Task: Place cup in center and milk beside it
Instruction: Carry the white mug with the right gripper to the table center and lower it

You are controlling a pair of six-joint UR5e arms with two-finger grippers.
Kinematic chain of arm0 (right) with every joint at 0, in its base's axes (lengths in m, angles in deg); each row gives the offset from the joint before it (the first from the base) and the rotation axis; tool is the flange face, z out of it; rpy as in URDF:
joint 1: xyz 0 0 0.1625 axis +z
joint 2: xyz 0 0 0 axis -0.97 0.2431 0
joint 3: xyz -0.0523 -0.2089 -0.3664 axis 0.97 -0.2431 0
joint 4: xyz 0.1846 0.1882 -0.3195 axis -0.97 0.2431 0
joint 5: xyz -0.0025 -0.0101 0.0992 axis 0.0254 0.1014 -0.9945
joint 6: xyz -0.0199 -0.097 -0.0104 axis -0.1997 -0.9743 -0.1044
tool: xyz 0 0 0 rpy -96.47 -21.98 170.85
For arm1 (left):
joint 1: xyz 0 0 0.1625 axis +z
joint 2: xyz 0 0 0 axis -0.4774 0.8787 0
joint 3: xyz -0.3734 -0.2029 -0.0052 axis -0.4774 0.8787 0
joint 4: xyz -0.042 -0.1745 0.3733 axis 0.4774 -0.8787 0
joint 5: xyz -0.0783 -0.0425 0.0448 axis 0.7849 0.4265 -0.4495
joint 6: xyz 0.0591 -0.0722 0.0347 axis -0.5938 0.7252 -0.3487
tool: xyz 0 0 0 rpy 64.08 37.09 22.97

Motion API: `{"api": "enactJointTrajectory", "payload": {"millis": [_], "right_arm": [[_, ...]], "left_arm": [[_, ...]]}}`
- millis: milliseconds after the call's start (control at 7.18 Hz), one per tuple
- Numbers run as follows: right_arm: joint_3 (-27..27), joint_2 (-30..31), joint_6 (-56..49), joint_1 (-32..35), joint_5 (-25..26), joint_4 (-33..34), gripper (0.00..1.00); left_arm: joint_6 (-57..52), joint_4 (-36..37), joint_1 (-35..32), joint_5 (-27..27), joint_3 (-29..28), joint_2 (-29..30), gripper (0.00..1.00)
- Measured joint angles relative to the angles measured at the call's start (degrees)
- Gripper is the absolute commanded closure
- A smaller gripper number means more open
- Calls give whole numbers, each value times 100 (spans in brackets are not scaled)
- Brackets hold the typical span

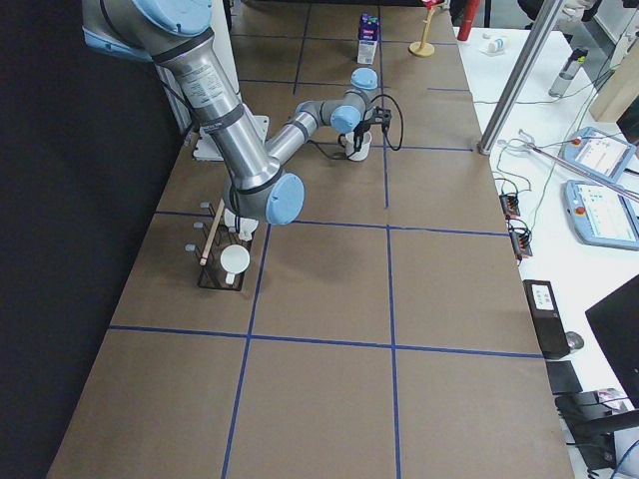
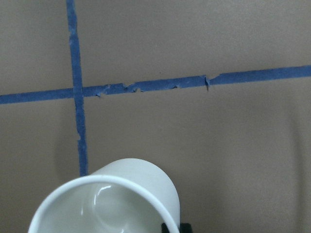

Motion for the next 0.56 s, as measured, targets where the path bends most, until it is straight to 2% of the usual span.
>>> {"api": "enactJointTrajectory", "payload": {"millis": [139, 279, 557], "right_arm": [[-20, -40, 22, -5, 4, -12, 0], [8, -90, 33, -2, 12, -18, 0], [430, 33, 30, 140, -44, -10, 0]], "left_arm": [[0, -2, 0, 0, 28, 2, 0], [2, -8, 0, 2, 65, 5, 0], [284, -20, 37, 8, 294, 40, 0]]}}
